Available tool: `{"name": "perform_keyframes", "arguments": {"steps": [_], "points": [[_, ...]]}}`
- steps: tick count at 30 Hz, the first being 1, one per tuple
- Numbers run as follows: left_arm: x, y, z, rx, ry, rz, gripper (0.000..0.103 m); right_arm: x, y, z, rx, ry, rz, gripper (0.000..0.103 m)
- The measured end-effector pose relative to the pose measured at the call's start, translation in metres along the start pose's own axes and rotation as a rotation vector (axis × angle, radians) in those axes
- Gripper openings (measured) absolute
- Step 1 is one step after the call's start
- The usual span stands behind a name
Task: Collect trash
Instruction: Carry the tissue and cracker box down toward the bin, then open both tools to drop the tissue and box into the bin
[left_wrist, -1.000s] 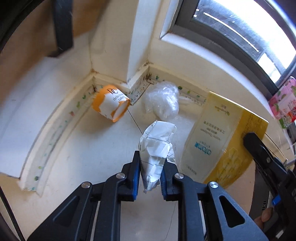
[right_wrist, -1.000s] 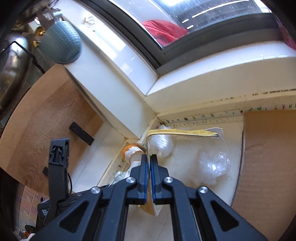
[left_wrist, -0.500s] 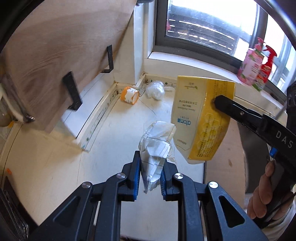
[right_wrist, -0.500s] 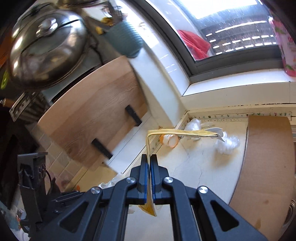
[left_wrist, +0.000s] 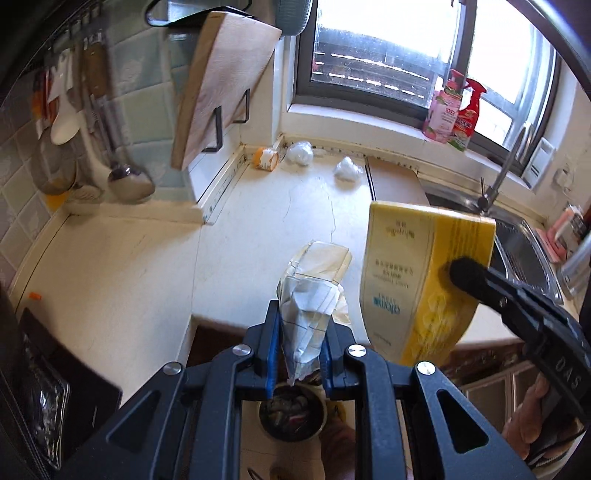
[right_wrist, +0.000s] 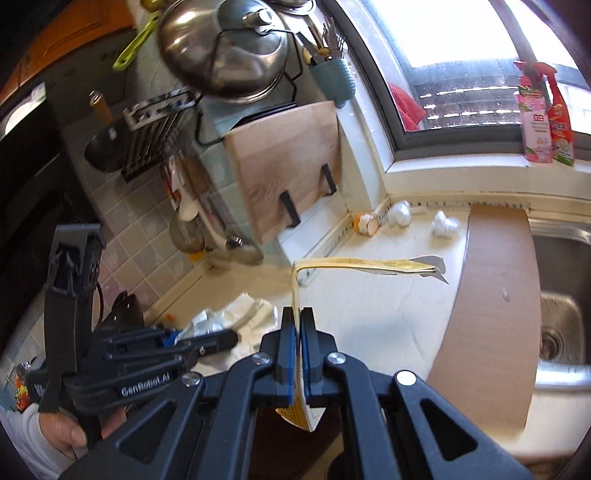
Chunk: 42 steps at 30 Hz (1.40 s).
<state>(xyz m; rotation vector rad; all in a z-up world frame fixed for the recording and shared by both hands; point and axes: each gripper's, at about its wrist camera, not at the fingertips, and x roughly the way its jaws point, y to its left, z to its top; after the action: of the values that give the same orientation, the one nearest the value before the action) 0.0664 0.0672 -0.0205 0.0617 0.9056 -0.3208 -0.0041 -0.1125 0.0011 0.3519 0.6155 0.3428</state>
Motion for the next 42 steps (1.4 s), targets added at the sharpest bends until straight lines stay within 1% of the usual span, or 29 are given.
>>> {"name": "perform_keyframes", "arguments": {"steps": [3, 8, 10, 14, 17, 20, 22, 25, 29, 31, 33, 35, 37, 39, 40, 41, 42], "points": [[-0.016, 0.006, -0.035, -0.011, 0.030, -0.025, 0.016, -0.013, 0.025, -0.038, -0.012, 0.046, -0.034, 0.003], [-0.019, 0.010, -0.080, -0.003, 0.088, -0.055, 0.016, -0.025, 0.044, -0.083, -0.039, 0.124, -0.093, 0.003], [-0.013, 0.011, -0.094, -0.010, 0.119, -0.059, 0.016, -0.025, 0.042, -0.097, -0.030, 0.157, -0.111, 0.003], [0.013, 0.013, -0.122, -0.034, 0.218, -0.057, 0.016, -0.013, 0.021, -0.125, 0.044, 0.247, -0.123, 0.003], [0.048, 0.010, -0.147, -0.047, 0.315, -0.047, 0.016, 0.006, -0.006, -0.158, 0.124, 0.330, -0.104, 0.003], [0.100, 0.012, -0.185, -0.094, 0.452, -0.028, 0.016, 0.033, -0.040, -0.201, 0.221, 0.418, -0.094, 0.003], [0.136, 0.012, -0.212, -0.106, 0.511, -0.015, 0.016, 0.057, -0.065, -0.236, 0.273, 0.481, -0.107, 0.003], [0.194, 0.012, -0.251, -0.120, 0.579, 0.008, 0.016, 0.095, -0.095, -0.284, 0.325, 0.569, -0.146, 0.003], [0.265, 0.019, -0.294, -0.153, 0.637, 0.022, 0.016, 0.138, -0.126, -0.337, 0.358, 0.654, -0.183, 0.003], [0.295, 0.025, -0.310, -0.169, 0.654, 0.028, 0.016, 0.161, -0.140, -0.360, 0.365, 0.690, -0.201, 0.003], [0.323, 0.030, -0.323, -0.169, 0.675, 0.028, 0.016, 0.183, -0.152, -0.377, 0.367, 0.716, -0.216, 0.003], [0.350, 0.036, -0.332, -0.163, 0.696, 0.033, 0.017, 0.203, -0.161, -0.387, 0.366, 0.729, -0.229, 0.003], [0.369, 0.040, -0.336, -0.151, 0.703, 0.033, 0.018, 0.221, -0.167, -0.392, 0.363, 0.738, -0.239, 0.003], [0.385, 0.040, -0.340, -0.123, 0.713, 0.046, 0.025, 0.240, -0.172, -0.395, 0.354, 0.741, -0.245, 0.003], [0.393, 0.040, -0.339, -0.108, 0.717, 0.045, 0.031, 0.250, -0.173, -0.395, 0.347, 0.742, -0.248, 0.003], [0.398, 0.042, -0.338, -0.094, 0.718, 0.053, 0.041, 0.260, -0.173, -0.393, 0.342, 0.745, -0.252, 0.003], [0.400, 0.042, -0.338, -0.084, 0.714, 0.061, 0.049, 0.269, -0.175, -0.392, 0.336, 0.746, -0.256, 0.003]]}}
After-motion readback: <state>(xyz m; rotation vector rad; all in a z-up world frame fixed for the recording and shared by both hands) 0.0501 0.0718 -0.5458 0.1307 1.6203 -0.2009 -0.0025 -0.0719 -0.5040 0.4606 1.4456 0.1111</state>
